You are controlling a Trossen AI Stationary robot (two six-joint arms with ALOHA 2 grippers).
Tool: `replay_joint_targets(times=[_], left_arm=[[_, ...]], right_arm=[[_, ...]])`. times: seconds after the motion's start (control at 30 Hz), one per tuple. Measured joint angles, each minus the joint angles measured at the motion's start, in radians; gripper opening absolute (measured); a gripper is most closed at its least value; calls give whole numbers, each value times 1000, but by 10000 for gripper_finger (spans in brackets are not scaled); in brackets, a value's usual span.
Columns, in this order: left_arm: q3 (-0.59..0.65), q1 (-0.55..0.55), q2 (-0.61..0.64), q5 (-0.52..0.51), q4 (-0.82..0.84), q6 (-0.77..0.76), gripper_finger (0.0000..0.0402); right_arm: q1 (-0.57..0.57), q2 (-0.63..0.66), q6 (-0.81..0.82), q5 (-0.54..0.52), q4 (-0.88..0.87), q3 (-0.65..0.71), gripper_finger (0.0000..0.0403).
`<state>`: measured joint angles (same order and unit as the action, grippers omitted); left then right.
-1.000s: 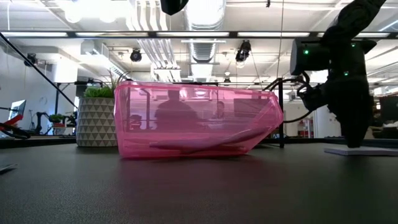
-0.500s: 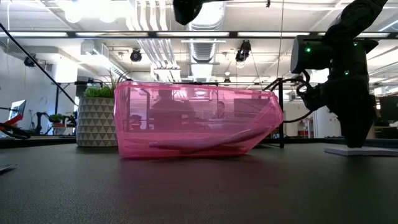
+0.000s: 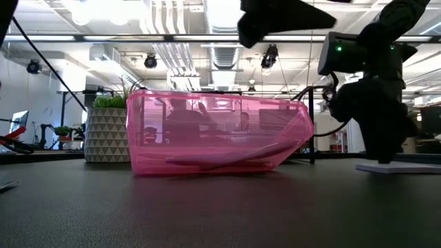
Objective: Pack school essentials
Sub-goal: Put the purple sticky note into the red supply box
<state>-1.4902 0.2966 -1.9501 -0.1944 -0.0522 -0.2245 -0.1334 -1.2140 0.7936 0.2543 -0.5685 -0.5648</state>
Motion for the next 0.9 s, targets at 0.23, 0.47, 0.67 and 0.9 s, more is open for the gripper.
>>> replay_joint_targets(times=[0.23, 0.47, 0.67, 0.9], left_arm=[[-151, 2, -110, 2, 231, 56, 164], [-171, 17, -122, 2, 245, 106, 164], [-171, 21, -122, 3, 244, 221, 164], [-170, 23, -122, 16, 245, 264, 164]], right_arm=[[21, 0, 46, -5, 37, 0, 217], [24, 26, 37, -15, 17, -16, 217], [36, 35, -46, -21, -65, -53, 217], [86, 34, -207, -41, -120, -39, 217]])
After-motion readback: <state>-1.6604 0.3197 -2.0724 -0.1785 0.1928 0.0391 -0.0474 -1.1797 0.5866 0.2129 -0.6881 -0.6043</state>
